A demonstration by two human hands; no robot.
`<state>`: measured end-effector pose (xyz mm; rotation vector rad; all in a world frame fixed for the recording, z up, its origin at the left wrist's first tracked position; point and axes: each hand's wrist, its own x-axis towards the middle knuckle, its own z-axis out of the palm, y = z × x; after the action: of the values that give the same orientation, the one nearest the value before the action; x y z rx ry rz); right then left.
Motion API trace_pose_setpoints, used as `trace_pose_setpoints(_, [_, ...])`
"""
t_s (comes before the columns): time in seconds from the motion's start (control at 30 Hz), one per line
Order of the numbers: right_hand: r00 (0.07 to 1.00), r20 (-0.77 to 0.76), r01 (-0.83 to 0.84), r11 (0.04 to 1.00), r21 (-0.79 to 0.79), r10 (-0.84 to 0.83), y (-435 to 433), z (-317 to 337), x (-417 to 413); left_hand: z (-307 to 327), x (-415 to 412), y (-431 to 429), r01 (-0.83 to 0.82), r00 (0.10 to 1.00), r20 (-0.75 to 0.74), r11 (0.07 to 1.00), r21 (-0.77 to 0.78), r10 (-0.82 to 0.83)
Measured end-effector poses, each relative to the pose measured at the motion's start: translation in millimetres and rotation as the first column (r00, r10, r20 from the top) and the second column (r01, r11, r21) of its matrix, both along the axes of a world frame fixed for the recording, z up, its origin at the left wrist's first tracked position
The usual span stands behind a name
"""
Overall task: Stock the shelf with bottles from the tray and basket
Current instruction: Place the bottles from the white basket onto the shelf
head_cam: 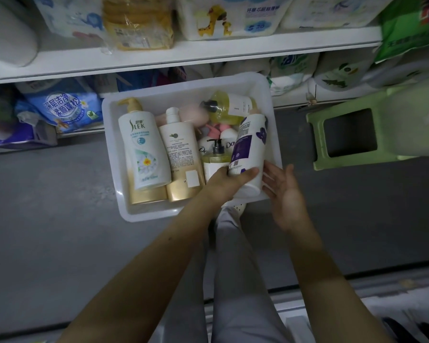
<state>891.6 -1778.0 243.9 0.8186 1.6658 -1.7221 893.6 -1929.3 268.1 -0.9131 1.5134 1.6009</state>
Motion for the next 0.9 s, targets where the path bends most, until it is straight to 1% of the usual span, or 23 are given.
trace_pose_setpoints(0.13, [0.999,-0.035,-0.022,1.0,0.004,0.022,-1,0,-1,-1,9,-10,-0.094,0.992,0.088,0.99,0.103,0.085])
trace_pose_setpoints(0.27, [0.997,-0.006,0.082,0.996,-0.034,-0.082,-7,0,-9,5,26,-25,-0.123,0.989,0.097,0.978,0.171,0.108])
trace_pose_setpoints(0.37, [0.997,0.018,0.08,0.99,-0.116,-0.078,-12,11,-14,22,33,-36,-0.144,0.989,0.079,0.959,0.243,0.128])
trace_pose_setpoints(0.47, [0.999,0.022,0.033,0.963,-0.266,-0.028,-17,38,-17,55,33,-48,-0.152,0.988,0.027,0.932,0.329,0.151])
trace_pose_setpoints(0.53, [1.0,-0.003,0.017,0.929,-0.369,-0.02,-23,66,-20,83,33,-54,-0.125,0.99,-0.019,0.918,0.376,0.142])
trace_pose_setpoints(0.6, [0.997,-0.066,0.012,0.898,-0.44,-0.046,-29,96,-23,112,33,-59,-0.079,0.992,-0.059,0.913,0.4,0.112])
trace_pose_setpoints(0.67, [0.984,-0.15,0.016,0.889,-0.457,-0.095,-35,126,-23,138,31,-63,-0.045,0.992,-0.091,0.912,0.407,0.09])
trace_pose_setpoints(0.73, [0.964,-0.232,0.013,0.892,-0.452,-0.132,-38,153,-21,163,28,-67,0.001,0.99,-0.132,0.925,0.38,0.053])
trace_pose_setpoints(0.83, [0.935,-0.32,0.009,0.91,-0.415,-0.155,-33,186,-17,192,22,-69,0.162,0.952,-0.292,0.959,0.234,-0.089])
trace_pose_setpoints(0.9, [0.924,-0.343,0.038,0.933,-0.359,-0.169,-28,210,-19,215,18,-66,0.265,0.907,-0.372,0.954,0.141,-0.197])
